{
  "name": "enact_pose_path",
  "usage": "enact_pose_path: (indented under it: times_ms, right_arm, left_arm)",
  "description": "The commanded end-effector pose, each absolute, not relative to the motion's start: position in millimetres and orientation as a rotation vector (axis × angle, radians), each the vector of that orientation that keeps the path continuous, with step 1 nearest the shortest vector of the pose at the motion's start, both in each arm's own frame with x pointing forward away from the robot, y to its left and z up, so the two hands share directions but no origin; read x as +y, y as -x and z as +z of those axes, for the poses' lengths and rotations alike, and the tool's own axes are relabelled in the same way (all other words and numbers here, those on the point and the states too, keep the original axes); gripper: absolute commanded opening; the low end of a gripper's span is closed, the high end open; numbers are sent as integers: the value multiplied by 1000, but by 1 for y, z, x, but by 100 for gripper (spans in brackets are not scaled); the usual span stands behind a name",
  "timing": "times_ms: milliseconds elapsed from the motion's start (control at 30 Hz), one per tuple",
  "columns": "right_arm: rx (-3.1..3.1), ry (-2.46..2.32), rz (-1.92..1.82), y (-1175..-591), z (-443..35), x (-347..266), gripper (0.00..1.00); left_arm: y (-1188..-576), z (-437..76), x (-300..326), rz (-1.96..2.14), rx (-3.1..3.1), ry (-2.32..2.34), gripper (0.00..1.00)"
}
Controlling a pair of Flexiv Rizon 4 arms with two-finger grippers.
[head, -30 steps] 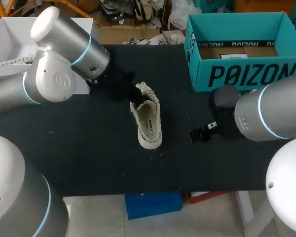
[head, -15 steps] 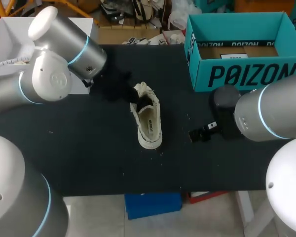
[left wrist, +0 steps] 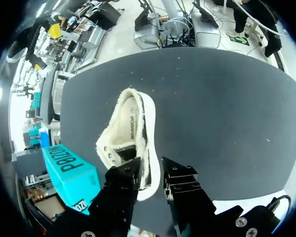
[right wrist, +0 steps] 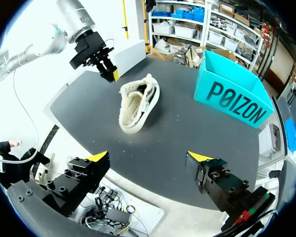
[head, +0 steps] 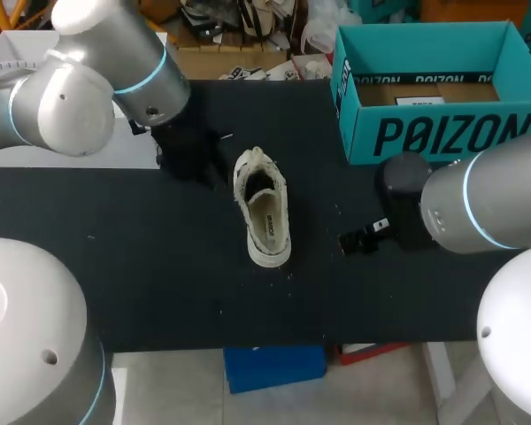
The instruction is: Take the shoe out of the shoebox, open the shoe tongue, remove and reinsert the insole, then place the shoe into the shoebox
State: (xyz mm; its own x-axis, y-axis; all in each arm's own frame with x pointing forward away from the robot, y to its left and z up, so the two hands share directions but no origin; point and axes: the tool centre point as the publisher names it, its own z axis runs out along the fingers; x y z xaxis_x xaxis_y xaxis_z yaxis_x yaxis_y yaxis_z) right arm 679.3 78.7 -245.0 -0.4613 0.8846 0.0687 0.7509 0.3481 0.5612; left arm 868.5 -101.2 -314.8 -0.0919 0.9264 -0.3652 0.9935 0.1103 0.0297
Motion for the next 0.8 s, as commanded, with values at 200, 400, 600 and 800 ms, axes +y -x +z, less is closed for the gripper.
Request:
enact_pose_path:
  times_ms: [200, 400, 600, 800]
  right_arm:
    - [2363, -1469, 780, -679, -245, 80, 100]
    - [2363, -1469, 780, -679, -245, 80, 100]
    - [2363, -1469, 780, -679, -245, 80, 100]
    - [2363, -1469, 780, -679, -245, 80, 100]
  left_arm:
    - [-872, -339, -126, -219, 2144, -2003, 25]
    - [-870, -352, -134, -188, 2132, -2057, 24]
    - [-868, -366, -136, -193, 2135, -2078, 24]
    - [-864, -379, -138, -201, 2146, -2086, 23]
